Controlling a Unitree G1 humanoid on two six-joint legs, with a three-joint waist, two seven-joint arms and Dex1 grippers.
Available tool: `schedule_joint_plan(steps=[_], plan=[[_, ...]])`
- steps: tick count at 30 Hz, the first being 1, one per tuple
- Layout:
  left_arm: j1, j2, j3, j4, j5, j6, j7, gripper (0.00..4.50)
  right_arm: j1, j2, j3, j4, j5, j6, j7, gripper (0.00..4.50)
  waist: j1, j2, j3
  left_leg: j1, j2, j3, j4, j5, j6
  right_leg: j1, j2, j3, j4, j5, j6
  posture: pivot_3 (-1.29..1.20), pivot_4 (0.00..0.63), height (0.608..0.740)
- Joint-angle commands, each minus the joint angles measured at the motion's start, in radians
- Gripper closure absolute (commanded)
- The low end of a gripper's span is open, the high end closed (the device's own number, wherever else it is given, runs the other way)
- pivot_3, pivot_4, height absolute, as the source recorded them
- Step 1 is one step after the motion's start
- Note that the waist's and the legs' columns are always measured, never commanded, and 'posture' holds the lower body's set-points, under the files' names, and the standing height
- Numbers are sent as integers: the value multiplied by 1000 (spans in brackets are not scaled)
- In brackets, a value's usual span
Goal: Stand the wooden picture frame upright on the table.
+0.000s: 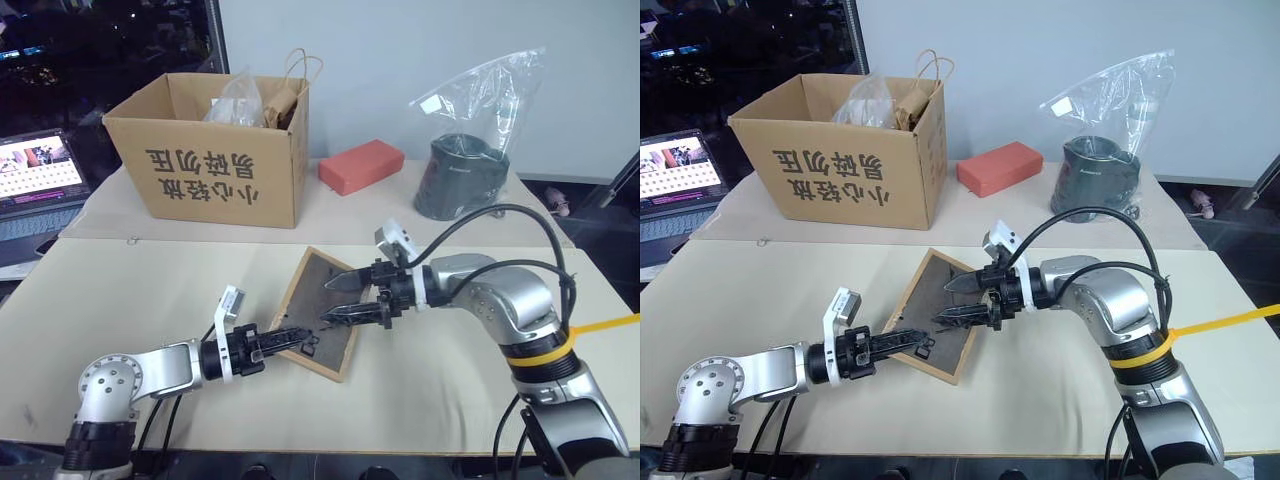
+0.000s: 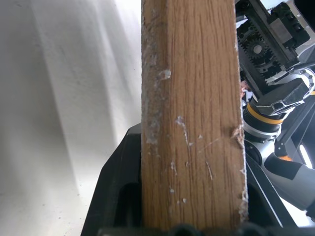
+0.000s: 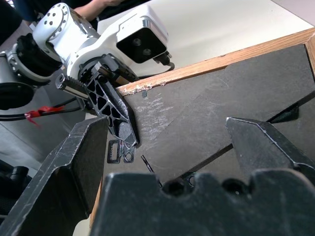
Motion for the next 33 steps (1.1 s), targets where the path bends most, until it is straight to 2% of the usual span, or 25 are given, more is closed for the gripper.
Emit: schedule_joint_plan(steps=[1, 9, 13, 17, 20, 25, 29, 33], plan=[[-5, 3, 9, -69, -60, -38, -41, 3368, -22, -46, -23, 48, -47, -13, -18, 52, 2, 0, 0, 0, 0, 0, 0, 0, 0, 0, 0, 0, 0, 0, 0, 0, 150, 740], [-31, -7, -23, -73, -91, -77, 0, 3368, 28, 8, 15, -80, 16, 15, 8, 52, -2, 0, 0, 0, 0, 0, -1, 0, 0, -1, 0, 0, 0, 0, 0, 0, 150, 740], [-30, 2, -40, -71, -118, -79, 8, 3368, 69, 91, -30, -168, 80, -73, 33, 52, -1, 0, 0, 0, 1, 0, -2, 0, 0, -1, 1, 0, 1, 0, 0, 0, 150, 740], [-23, 36, -37, -54, -152, -77, 8, 3368, 65, 67, -64, -227, 67, -150, 54, 52, 3, 0, 0, 0, 0, 0, -1, 0, 0, -1, 0, 0, 1, 0, 0, 0, 150, 740], [-33, 68, -24, 4, -211, -87, 20, 3368, 107, -41, 20, -238, -179, -493, 112, 52, 6, 0, 0, 0, 0, 0, -1, 0, 0, -1, 0, 0, 0, -1, 1, 0, 150, 740], [-53, 106, -31, 45, -249, -87, 17, 3368, 135, -113, 58, -131, -352, -810, 159, 52, 0, 0, 0, 0, 1, 0, -2, 0, 0, -1, 0, 0, -1, -4, 6, 0, 150, 740], [-61, 115, -38, 52, -263, -93, 18, 3368, 93, -151, 40, 98, -530, -1065, 66, 52, -3, 0, 1, 1, 1, 0, -2, 1, -1, -1, 1, 0, 0, -2, 3, 0, 150, 740], [-60, 123, -43, 52, -282, -96, 23, 3368, 79, -157, -5, 230, -592, -1288, -31, 52, 6, -1, 1, 0, 0, 0, -2, 1, -1, 0, 0, 0, -1, -1, 1, 0, 150, 740]])
